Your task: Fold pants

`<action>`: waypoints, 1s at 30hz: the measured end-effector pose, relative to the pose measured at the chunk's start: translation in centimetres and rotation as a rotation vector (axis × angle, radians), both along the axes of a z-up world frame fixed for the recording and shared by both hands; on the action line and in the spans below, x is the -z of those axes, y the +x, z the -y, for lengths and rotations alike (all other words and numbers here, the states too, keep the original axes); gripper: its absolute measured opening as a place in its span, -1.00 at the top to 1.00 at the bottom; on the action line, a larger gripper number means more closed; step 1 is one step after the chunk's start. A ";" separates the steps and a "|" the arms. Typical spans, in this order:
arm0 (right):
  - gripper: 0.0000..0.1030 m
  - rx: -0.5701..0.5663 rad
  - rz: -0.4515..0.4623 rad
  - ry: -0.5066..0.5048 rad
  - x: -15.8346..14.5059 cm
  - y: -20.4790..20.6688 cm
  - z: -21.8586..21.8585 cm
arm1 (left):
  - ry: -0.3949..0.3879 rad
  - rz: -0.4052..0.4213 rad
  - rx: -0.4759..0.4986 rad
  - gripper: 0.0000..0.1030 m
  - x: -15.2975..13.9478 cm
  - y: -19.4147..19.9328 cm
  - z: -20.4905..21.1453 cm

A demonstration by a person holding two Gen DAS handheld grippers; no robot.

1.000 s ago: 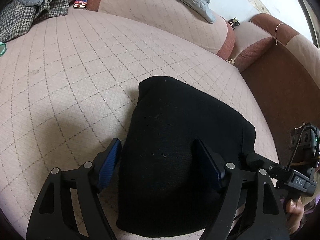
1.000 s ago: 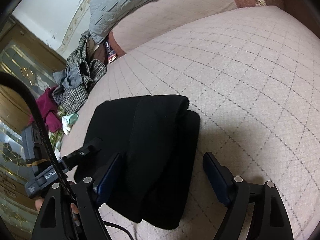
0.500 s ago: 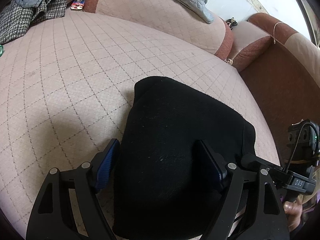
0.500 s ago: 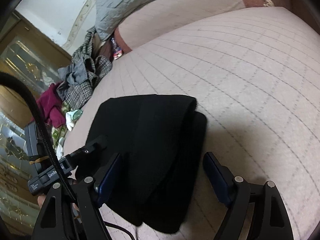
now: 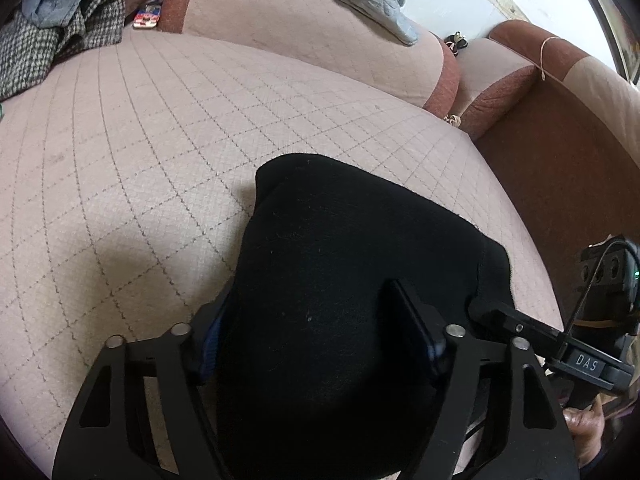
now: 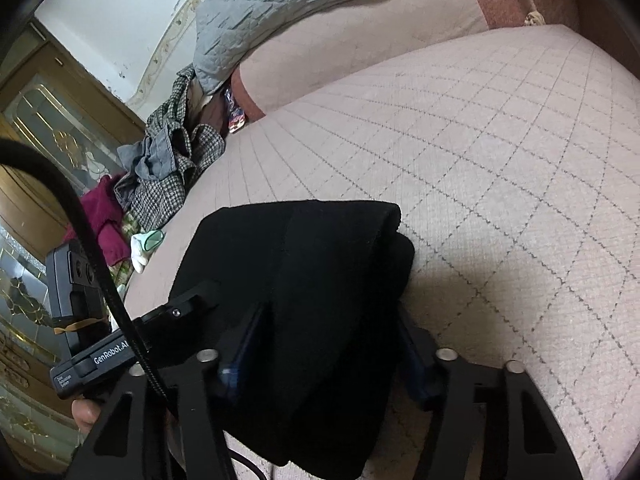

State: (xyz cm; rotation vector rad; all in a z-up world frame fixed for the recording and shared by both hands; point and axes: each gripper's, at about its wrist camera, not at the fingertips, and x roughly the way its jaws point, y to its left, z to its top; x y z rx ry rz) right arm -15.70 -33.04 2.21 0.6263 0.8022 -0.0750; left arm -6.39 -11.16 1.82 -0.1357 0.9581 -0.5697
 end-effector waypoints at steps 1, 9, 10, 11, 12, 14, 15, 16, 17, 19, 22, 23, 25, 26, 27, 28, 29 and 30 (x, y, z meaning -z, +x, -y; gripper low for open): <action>0.11 -0.001 0.009 -0.002 -0.2 -0.1 -0.1 | 0.001 0.007 0.000 -0.25 -0.2 -0.2 0.0; 0.29 -0.009 0.045 -0.055 -2.4 -0.1 -1.5 | -0.016 0.023 -0.015 0.11 -2.0 -0.8 -0.7; 0.30 -0.007 0.052 -0.057 -2.8 -0.1 -1.7 | -0.012 0.030 -0.019 0.12 -2.3 -0.9 -0.7; 0.30 -0.009 0.058 -0.062 -3.2 0.0 -1.8 | -0.013 0.037 -0.028 0.12 -2.7 -1.0 -0.9; 0.30 -0.012 0.059 -0.067 -3.5 0.2 -2.0 | -0.018 0.038 -0.035 0.12 -2.8 -1.1 -1.1; 0.31 -0.017 0.063 -0.077 -3.9 0.4 -2.3 | -0.030 0.033 -0.047 0.12 -3.2 -1.0 -1.6; 0.31 -0.019 0.067 -0.079 -4.1 0.5 -2.5 | -0.033 0.030 -0.054 0.12 -3.5 -0.9 -1.9; 0.31 -0.021 0.070 -0.078 -4.3 0.6 -2.6 | -0.034 0.030 -0.058 0.12 -3.6 -0.9 -2.1; 0.31 -0.023 0.071 -0.077 -4.4 0.8 -2.7 | -0.032 0.032 -0.062 0.12 -3.9 -0.9 -2.3; 0.31 -0.029 0.073 -0.074 -4.6 1.0 -2.9 | -0.026 0.043 -0.069 0.12 -4.4 -0.9 -2.6; 0.31 -0.027 0.081 -0.065 -5.0 1.6 -3.1 | -0.020 0.055 -0.079 0.12 -5.0 -0.8 -3.0; 0.31 -0.027 0.084 -0.065 -5.2 1.9 -3.2 | -0.018 0.060 -0.082 0.12 -5.2 -0.6 -3.1; 0.31 -0.028 0.090 -0.063 -5.3 2.3 -3.3 | -0.011 0.072 -0.085 0.12 -5.7 -0.3 -3.3; 0.31 -0.030 0.094 -0.062 -5.4 2.6 -3.3 | -0.009 0.075 -0.087 0.12 -5.9 -0.1 -3.3; 0.31 -0.031 0.097 -0.061 -5.5 2.8 -3.4 | -0.008 0.081 -0.089 0.12 -6.1 0.1 -3.5; 0.31 -0.032 0.101 -0.060 -5.5 3.0 -3.4 | -0.006 0.084 -0.092 0.12 -6.3 0.3 -3.6; 0.31 -0.033 0.105 -0.055 -5.6 3.3 -3.4 | -0.003 0.087 -0.095 0.12 -6.4 0.6 -3.7; 0.31 -0.033 0.107 -0.051 -5.6 3.5 -3.4 | 0.000 0.089 -0.099 0.12 -6.5 0.9 -3.8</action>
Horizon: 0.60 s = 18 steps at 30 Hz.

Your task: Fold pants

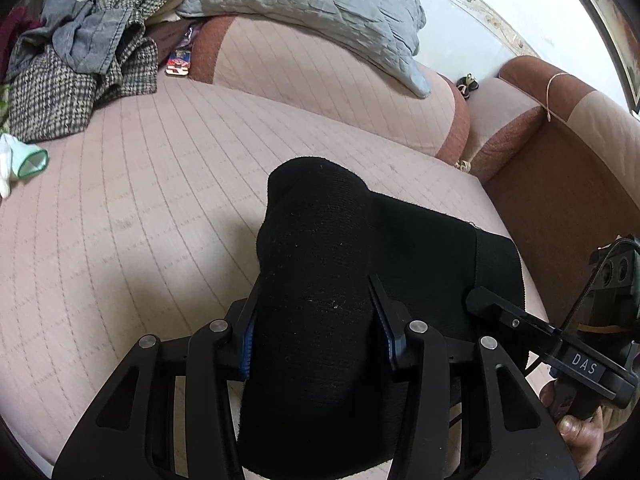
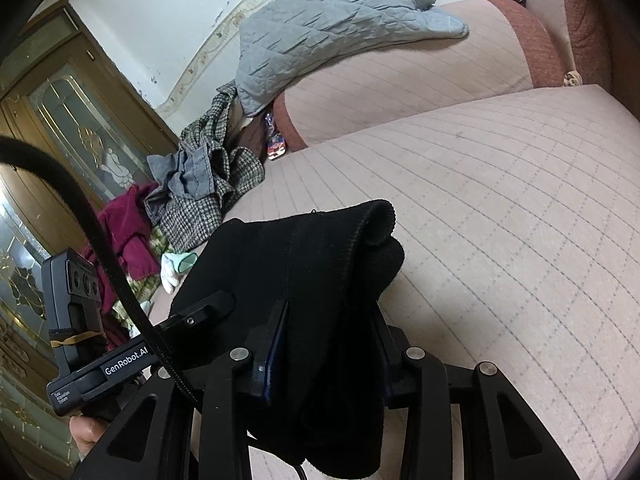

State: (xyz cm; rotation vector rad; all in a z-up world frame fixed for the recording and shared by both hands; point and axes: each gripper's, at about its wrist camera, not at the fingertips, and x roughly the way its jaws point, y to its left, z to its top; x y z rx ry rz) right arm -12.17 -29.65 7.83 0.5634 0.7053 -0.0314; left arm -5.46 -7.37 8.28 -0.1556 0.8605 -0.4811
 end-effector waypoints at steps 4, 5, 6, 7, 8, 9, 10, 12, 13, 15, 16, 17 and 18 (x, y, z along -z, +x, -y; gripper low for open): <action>0.31 -0.005 0.002 0.003 -0.1 1.4 -0.1 | 0.018 0.010 -0.003 0.12 -0.4 1.3 -0.2; 0.31 -0.007 0.003 0.004 -0.1 1.9 0.0 | 0.023 0.015 -0.004 0.12 -0.5 1.6 -0.3; 0.31 -0.009 0.006 0.006 -0.1 2.2 0.0 | 0.029 0.020 -0.007 0.12 -0.7 2.0 -0.3; 0.31 -0.011 0.009 0.008 -0.2 2.7 0.1 | 0.032 0.024 -0.008 0.12 -0.8 2.4 -0.3; 0.31 -0.012 0.010 0.009 -0.2 3.0 0.2 | 0.036 0.027 -0.011 0.12 -0.9 2.8 -0.4; 0.31 -0.013 0.012 0.011 -0.2 3.5 0.2 | 0.039 0.029 -0.013 0.12 -0.9 3.2 -0.5; 0.31 -0.014 0.013 0.013 -0.2 3.9 0.2 | 0.041 0.028 -0.016 0.12 -0.9 3.6 -0.5; 0.31 -0.016 0.014 0.014 -0.2 4.8 0.1 | 0.042 0.024 -0.023 0.12 -0.8 4.5 -0.6; 0.31 -0.016 0.014 0.014 -0.2 5.2 0.0 | 0.043 0.023 -0.026 0.12 -0.8 4.9 -0.5; 0.31 -0.016 0.013 0.016 -0.1 6.0 0.1 | 0.048 0.023 -0.027 0.12 -0.7 5.8 -0.4; 0.31 -0.016 0.013 0.019 0.0 6.4 0.3 | 0.051 0.024 -0.027 0.12 -0.6 6.2 -0.3; 0.31 -0.013 0.013 0.024 0.1 6.8 0.5 | 0.053 0.024 -0.027 0.12 -0.5 6.5 -0.2; 0.31 -0.012 0.013 0.030 0.2 7.1 0.7 | 0.056 0.022 -0.027 0.12 -0.4 7.0 0.0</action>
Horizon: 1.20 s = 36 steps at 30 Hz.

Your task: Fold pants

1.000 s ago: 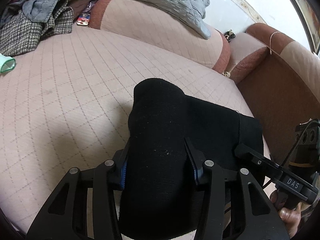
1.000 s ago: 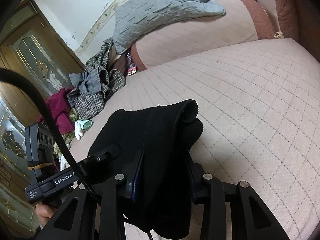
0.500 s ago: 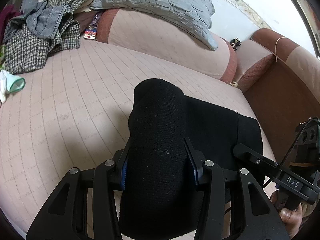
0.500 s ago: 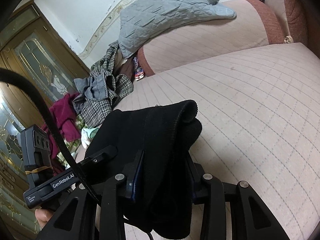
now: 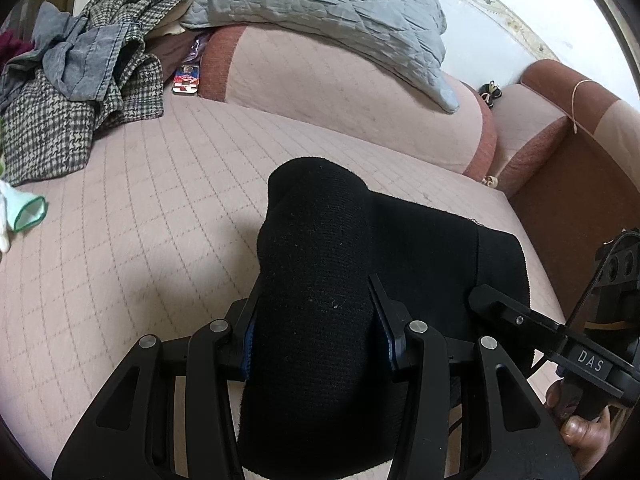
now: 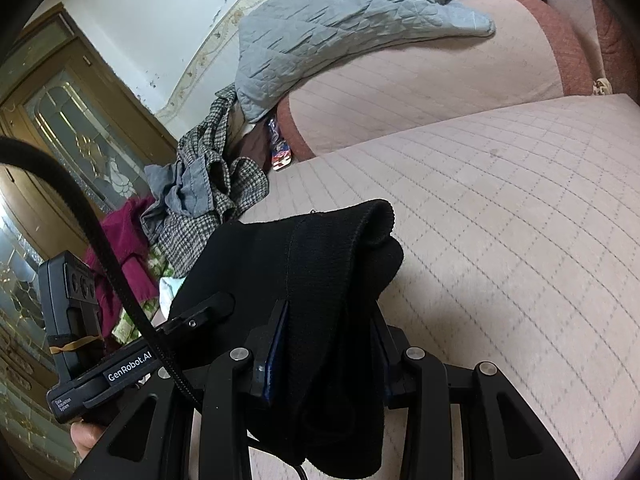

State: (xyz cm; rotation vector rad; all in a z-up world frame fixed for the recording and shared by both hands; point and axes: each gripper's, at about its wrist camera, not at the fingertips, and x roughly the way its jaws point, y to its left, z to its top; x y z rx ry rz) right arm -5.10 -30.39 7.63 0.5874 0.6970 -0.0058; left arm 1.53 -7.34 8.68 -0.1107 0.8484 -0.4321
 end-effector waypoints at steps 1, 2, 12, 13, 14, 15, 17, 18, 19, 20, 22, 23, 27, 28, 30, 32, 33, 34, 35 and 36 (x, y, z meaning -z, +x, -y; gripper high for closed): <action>0.31 0.003 -0.002 0.008 0.2 0.4 0.2 | 0.001 -0.002 -0.001 0.12 0.2 0.4 0.1; 0.31 0.004 -0.003 0.014 0.4 0.7 0.5 | 0.002 -0.006 -0.003 0.12 0.3 0.8 0.2; 0.31 0.011 -0.052 0.048 3.2 4.6 2.4 | 0.013 -0.078 -0.034 0.12 3.4 4.5 0.5; 0.31 0.010 -0.061 0.050 3.6 4.8 2.5 | 0.019 -0.085 -0.036 0.12 3.7 4.6 0.5; 0.31 0.010 -0.070 0.050 4.1 5.1 2.5 | 0.028 -0.091 -0.039 0.12 4.1 4.7 0.6; 0.31 0.008 -0.082 0.054 4.6 5.3 2.6 | 0.032 -0.098 -0.041 0.12 4.5 4.7 0.5; 0.28 0.014 -0.096 0.054 5.4 5.4 2.7 | 0.029 -0.115 -0.048 0.10 5.0 5.0 0.3; 0.27 0.019 -0.099 0.051 5.6 5.4 2.7 | 0.025 -0.125 -0.053 0.05 5.3 5.1 0.2; 0.23 0.025 -0.107 0.049 5.9 5.5 2.8 | 0.021 -0.131 -0.057 0.01 5.5 5.1 0.1; 0.18 0.032 -0.116 0.044 6.1 5.5 2.8 | 0.018 -0.137 -0.062 -0.08 5.6 5.2 0.0; 0.17 0.035 -0.126 0.038 6.2 5.4 2.9 | 0.009 -0.148 -0.070 -0.15 5.9 5.3 -0.3; 0.17 0.034 -0.126 0.035 6.1 5.3 2.9 | 0.007 -0.151 -0.072 -0.18 5.8 5.2 -0.4; 0.17 0.065 -0.129 -0.038 4.5 4.2 2.5 | 0.021 -0.125 -0.102 -0.18 4.8 4.2 -1.3; 0.16 0.072 -0.115 -0.061 3.6 3.6 2.4 | 0.022 -0.114 -0.111 -0.18 4.5 3.8 -1.5; 0.16 0.066 -0.081 -0.089 2.2 2.7 2.0 | 0.014 -0.098 -0.115 -0.17 3.9 3.3 -2.0; 0.17 0.031 -0.061 -0.115 1.1 2.2 1.1 | 0.018 -0.078 -0.107 -0.17 3.5 2.5 -2.0; 0.16 0.009 -0.059 -0.130 0.7 2.1 0.6 | 0.027 -0.064 -0.096 -0.17 3.2 2.0 -1.8; 0.17 -0.014 -0.057 -0.152 0.4 2.0 -0.1 | 0.031 -0.058 -0.087 -0.17 3.1 1.7 -1.7; 0.16 -0.030 -0.055 -0.169 0.3 1.9 -0.7 | 0.038 -0.056 -0.074 -0.17 3.2 1.4 -1.4; 0.17 -0.057 -0.053 -0.190 0.3 2.0 -1.3 | 0.057 -0.057 -0.062 -0.17 3.4 1.1 -1.0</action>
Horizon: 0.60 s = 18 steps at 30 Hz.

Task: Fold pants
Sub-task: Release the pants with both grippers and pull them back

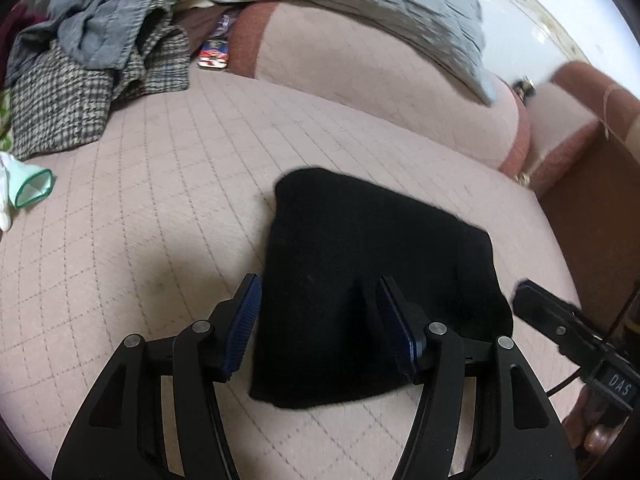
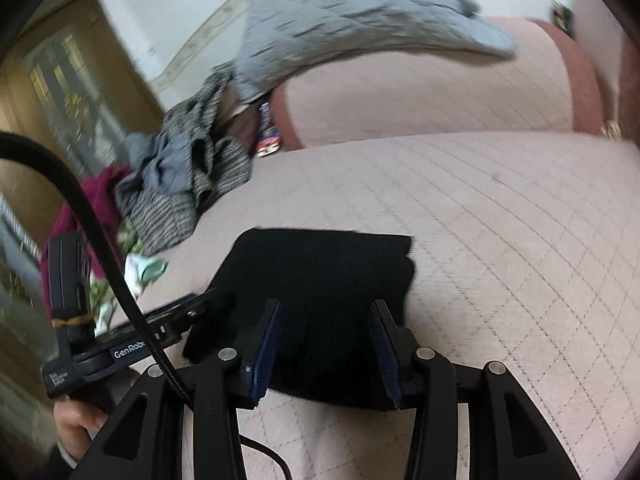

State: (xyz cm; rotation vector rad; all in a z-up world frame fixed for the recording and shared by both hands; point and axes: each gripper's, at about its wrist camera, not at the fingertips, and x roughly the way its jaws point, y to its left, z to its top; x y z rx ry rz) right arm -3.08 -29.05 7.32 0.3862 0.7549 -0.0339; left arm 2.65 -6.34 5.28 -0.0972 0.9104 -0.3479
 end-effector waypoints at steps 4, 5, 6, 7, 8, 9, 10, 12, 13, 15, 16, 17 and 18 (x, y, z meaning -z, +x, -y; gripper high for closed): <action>0.16 -0.047 -0.089 -0.056 2.1 0.6 -1.4 | 0.061 -0.030 0.019 -0.17 1.4 -0.6 0.6; 0.16 -0.041 -0.112 -0.063 2.8 0.5 -1.4 | 0.067 -0.038 0.024 -0.17 1.7 -0.7 0.7; 0.16 -0.032 -0.125 -0.060 3.4 0.4 -1.4 | 0.075 -0.035 0.028 -0.18 1.7 -0.9 0.6; 0.16 -0.024 -0.120 -0.044 3.6 -0.1 -1.2 | 0.076 -0.031 0.032 -0.18 1.6 -1.0 0.6; 0.16 -0.016 -0.112 -0.035 3.7 -0.4 -1.1 | 0.077 -0.031 0.034 -0.17 1.5 -1.1 0.5; 0.16 -0.012 -0.114 -0.037 3.6 -0.7 -1.1 | 0.074 -0.030 0.033 -0.17 1.3 -1.2 0.3; 0.16 -0.012 -0.120 -0.043 3.5 -0.7 -1.3 | 0.073 -0.028 0.029 -0.17 1.1 -1.3 0.1; 0.16 -0.010 -0.128 -0.052 3.1 -0.8 -1.4 | 0.080 -0.013 0.014 -0.17 0.6 -1.6 -0.2; 0.16 -0.001 -0.129 -0.052 2.7 -0.9 -1.5 | 0.081 -0.001 0.012 -0.17 0.2 -1.8 -0.2; 0.17 0.007 -0.115 -0.045 2.0 -1.3 -1.7 | 0.082 0.027 0.012 -0.17 -0.4 -2.4 -0.3; 0.16 0.013 -0.099 -0.042 1.6 -1.7 -1.8 | 0.088 0.046 0.012 -0.17 -0.9 -2.7 -0.2; 0.16 0.021 -0.083 -0.040 1.2 -2.1 -2.0 | 0.095 0.068 0.012 -0.17 -1.3 -3.1 -0.2; 0.15 0.026 -0.073 -0.038 0.9 -2.3 -2.1 | 0.098 0.086 0.015 -0.17 -1.6 -3.3 -0.2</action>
